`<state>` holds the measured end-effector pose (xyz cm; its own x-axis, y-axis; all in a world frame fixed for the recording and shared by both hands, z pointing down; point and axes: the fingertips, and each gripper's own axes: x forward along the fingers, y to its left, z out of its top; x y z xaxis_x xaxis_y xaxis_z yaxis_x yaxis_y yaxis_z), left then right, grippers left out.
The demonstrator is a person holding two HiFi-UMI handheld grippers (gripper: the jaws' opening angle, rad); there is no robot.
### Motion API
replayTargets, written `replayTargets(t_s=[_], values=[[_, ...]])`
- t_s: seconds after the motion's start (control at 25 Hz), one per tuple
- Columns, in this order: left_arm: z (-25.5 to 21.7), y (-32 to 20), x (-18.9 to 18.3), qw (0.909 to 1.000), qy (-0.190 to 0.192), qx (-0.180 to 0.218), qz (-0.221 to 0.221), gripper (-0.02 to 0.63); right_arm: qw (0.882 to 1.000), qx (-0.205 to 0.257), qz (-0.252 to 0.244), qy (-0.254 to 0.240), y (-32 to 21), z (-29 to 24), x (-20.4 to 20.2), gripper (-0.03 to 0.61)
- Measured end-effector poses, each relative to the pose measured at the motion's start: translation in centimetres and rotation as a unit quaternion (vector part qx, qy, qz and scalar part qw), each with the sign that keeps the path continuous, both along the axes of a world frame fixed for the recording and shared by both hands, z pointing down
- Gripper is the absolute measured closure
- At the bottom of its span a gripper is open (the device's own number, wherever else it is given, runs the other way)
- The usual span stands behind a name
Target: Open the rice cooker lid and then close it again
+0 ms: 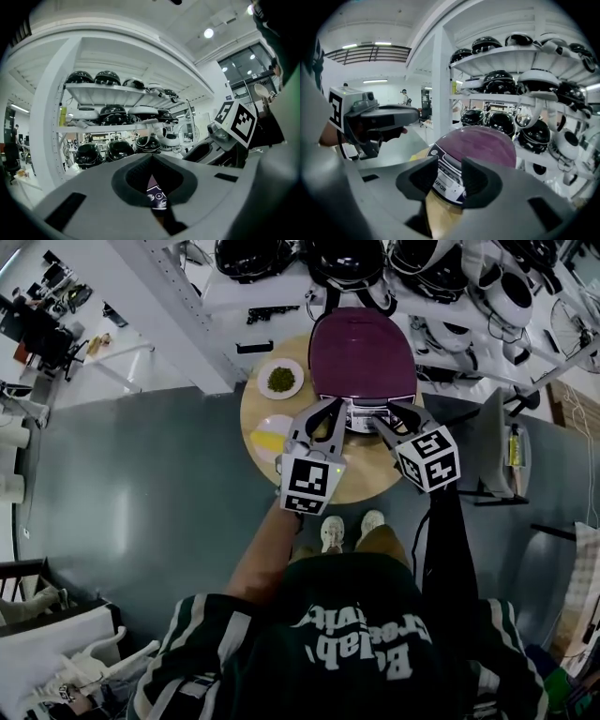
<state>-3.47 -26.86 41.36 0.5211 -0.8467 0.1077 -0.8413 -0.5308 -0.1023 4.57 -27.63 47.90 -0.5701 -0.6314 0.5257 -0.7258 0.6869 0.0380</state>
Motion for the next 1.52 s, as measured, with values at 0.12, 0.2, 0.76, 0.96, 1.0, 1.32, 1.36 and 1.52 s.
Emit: replayTargets(t_s=[0.12,0.2,0.76,0.96,1.0,1.32,1.36,1.52], values=[[0.6,-0.7,-0.2,1.0000,0.001,-0.006,-0.003,0.614,1.000,-0.013,-0.012,0.021,-0.7,1.1,-0.4,0.417],[1.0,-1.0,-0.2,1.0000,-0.003,-0.008,-0.004,0.614,0.999,-0.022,-0.019,0.029,-1.1,1.7,-0.5,0.416],[1.5,-3.0,-0.5,0.9997,-0.005,-0.017,-0.019,0.614,0.996,-0.041,-0.039,0.075,-2.0,4.0,-0.6,0.428],[1.3,-3.1,-0.4,0.9997,-0.003,-0.017,-0.019,0.614,0.996,-0.053,-0.025,0.074,-2.0,4.0,-0.7,0.430],[1.3,-3.1,-0.3,0.9997,-0.002,-0.017,-0.019,0.614,0.995,-0.058,-0.025,0.076,-2.0,4.0,-0.7,0.424],[1.9,-3.3,-0.2,0.9995,0.005,-0.028,-0.016,0.614,0.993,-0.102,-0.020,0.058,-2.1,4.2,-0.5,0.440],[1.9,-3.3,-0.3,0.9995,0.005,-0.028,-0.016,0.614,0.993,-0.102,-0.018,0.056,-2.2,4.2,-0.5,0.442],[1.9,-3.3,-0.7,0.9994,0.008,-0.028,-0.020,0.614,0.993,-0.095,-0.014,0.066,-2.1,4.2,-0.6,0.439]])
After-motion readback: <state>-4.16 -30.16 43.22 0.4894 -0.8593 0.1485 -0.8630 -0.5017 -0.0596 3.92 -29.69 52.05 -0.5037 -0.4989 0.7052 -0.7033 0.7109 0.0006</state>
